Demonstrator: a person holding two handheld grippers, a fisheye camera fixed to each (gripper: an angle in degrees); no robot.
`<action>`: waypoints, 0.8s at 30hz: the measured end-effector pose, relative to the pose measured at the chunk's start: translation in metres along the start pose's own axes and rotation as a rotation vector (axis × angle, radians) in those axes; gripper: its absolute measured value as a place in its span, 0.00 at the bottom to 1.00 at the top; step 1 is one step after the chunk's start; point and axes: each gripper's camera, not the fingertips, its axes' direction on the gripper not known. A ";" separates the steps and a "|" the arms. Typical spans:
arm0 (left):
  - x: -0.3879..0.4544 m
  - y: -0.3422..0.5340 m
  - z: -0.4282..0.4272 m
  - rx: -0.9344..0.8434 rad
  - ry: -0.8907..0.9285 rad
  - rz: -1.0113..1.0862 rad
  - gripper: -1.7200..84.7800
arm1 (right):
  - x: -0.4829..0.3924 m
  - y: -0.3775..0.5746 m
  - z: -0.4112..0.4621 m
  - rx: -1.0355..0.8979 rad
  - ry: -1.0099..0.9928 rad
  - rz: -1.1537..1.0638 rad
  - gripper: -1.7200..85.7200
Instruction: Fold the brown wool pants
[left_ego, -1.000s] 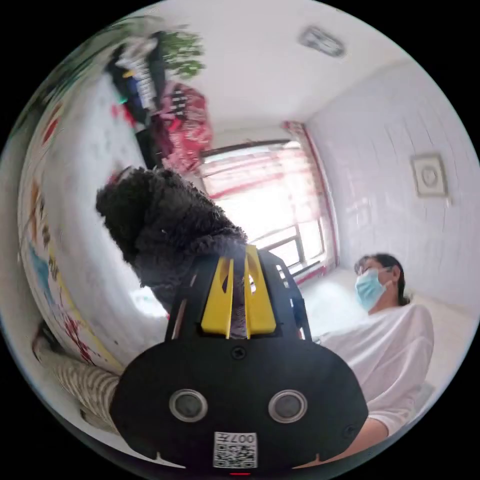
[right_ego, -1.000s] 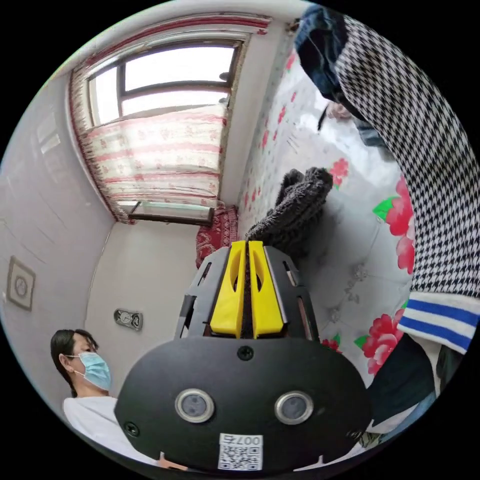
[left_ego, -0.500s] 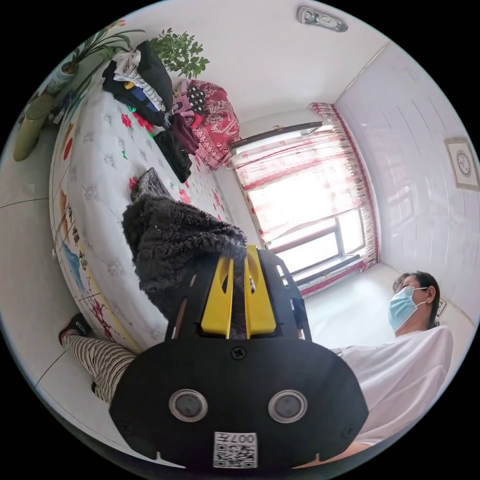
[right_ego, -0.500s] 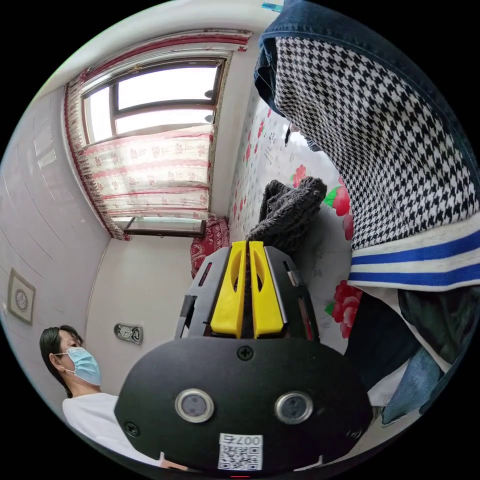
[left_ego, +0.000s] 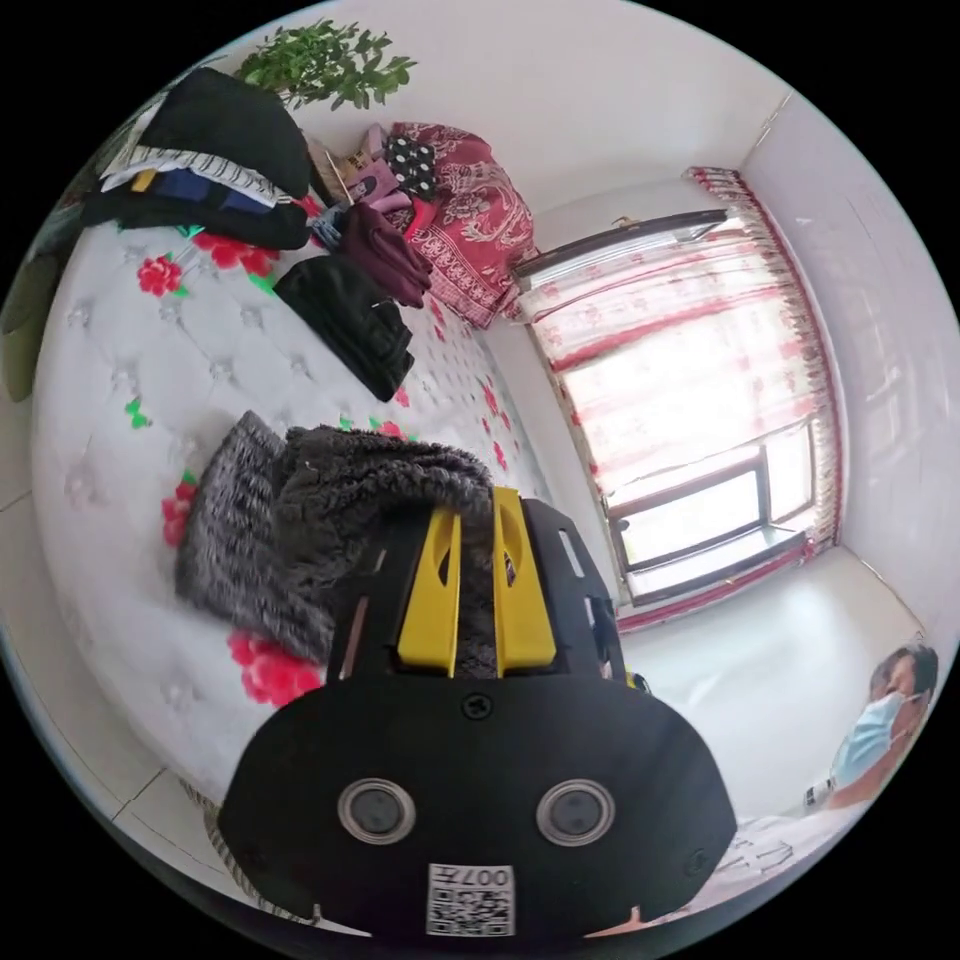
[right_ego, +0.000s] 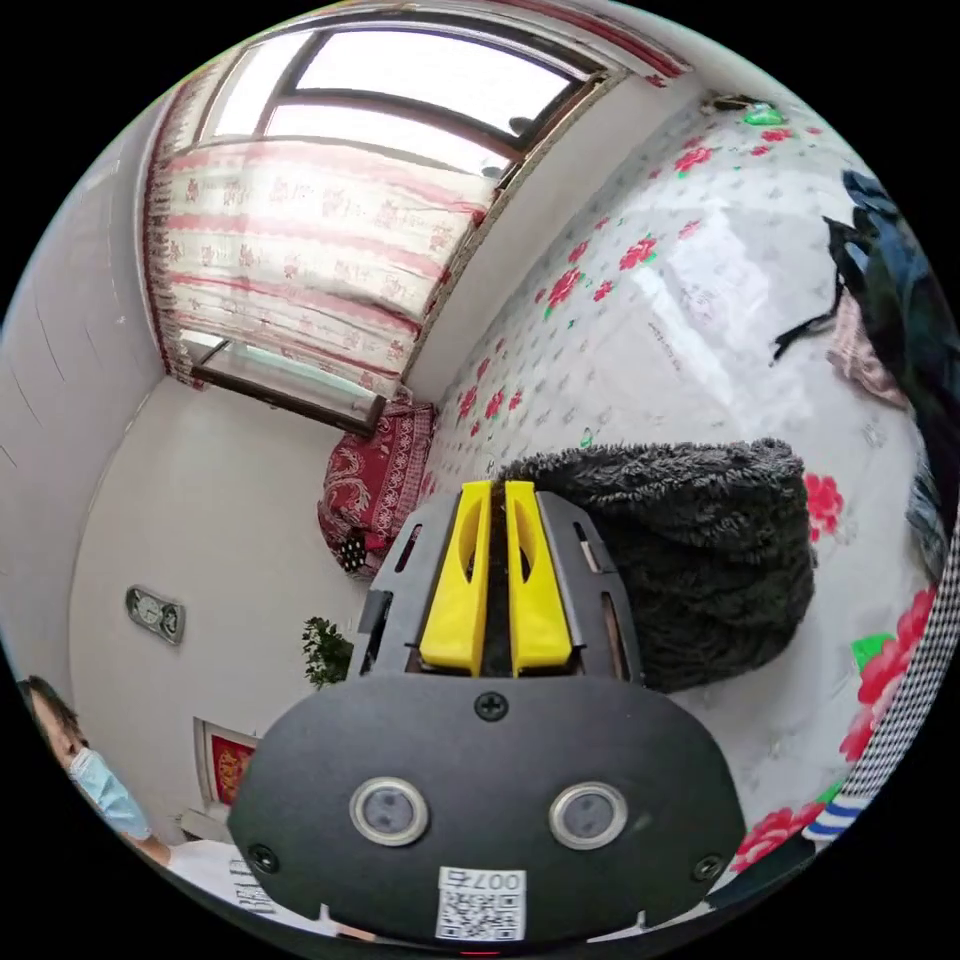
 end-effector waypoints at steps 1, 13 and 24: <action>-0.010 -0.016 0.032 -0.037 -0.060 -0.036 0.10 | -0.002 -0.002 0.022 -0.015 0.029 -0.008 0.05; -0.059 -0.010 0.140 -0.285 -0.375 0.151 0.15 | 0.039 0.253 0.186 -0.228 0.280 -0.332 0.10; -0.080 0.028 0.241 -0.579 -0.785 0.306 0.05 | 0.029 0.458 0.383 -0.427 0.776 -0.794 0.12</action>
